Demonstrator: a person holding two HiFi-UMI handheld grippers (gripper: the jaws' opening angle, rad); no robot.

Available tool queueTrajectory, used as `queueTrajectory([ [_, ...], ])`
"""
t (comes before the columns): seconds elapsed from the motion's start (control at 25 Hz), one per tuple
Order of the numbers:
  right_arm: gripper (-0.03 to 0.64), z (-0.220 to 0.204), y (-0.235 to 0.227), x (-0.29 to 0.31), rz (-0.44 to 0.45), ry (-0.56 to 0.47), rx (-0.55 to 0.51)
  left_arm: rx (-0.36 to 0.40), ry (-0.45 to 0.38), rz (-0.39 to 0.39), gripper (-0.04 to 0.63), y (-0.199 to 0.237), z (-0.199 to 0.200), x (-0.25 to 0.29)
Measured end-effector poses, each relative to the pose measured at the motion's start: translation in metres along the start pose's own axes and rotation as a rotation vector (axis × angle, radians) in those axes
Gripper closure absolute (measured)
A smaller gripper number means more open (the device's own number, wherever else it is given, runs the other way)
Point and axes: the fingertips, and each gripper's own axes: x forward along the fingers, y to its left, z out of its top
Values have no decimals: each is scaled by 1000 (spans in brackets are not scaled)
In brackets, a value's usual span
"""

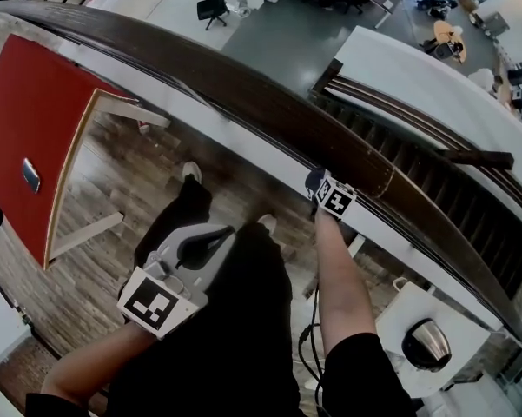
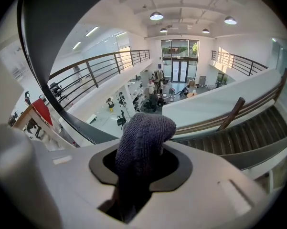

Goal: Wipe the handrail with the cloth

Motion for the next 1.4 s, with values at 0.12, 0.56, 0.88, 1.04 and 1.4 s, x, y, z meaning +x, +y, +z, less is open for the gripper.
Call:
queueTrajectory([
  [0.12, 502, -2, -10, -3, 2, -2, 0, 7, -4, -5, 597, -10, 0, 6],
  [0.56, 502, -3, -17, -3, 20, -5, -26, -3, -30, 35, 597, -23, 2, 13],
  [0.88, 502, -3, -20, -4, 21, -23, -30, -8, -32, 67, 597, -28, 0, 10],
  [1.04, 502, -4, -24, -5, 32, -24, -36, -13, -29, 77, 596, -33, -4, 11],
  [1.4, 502, -10, -45, -10, 7, -10, -17, -12, -31, 36, 597, -58, -12, 18],
])
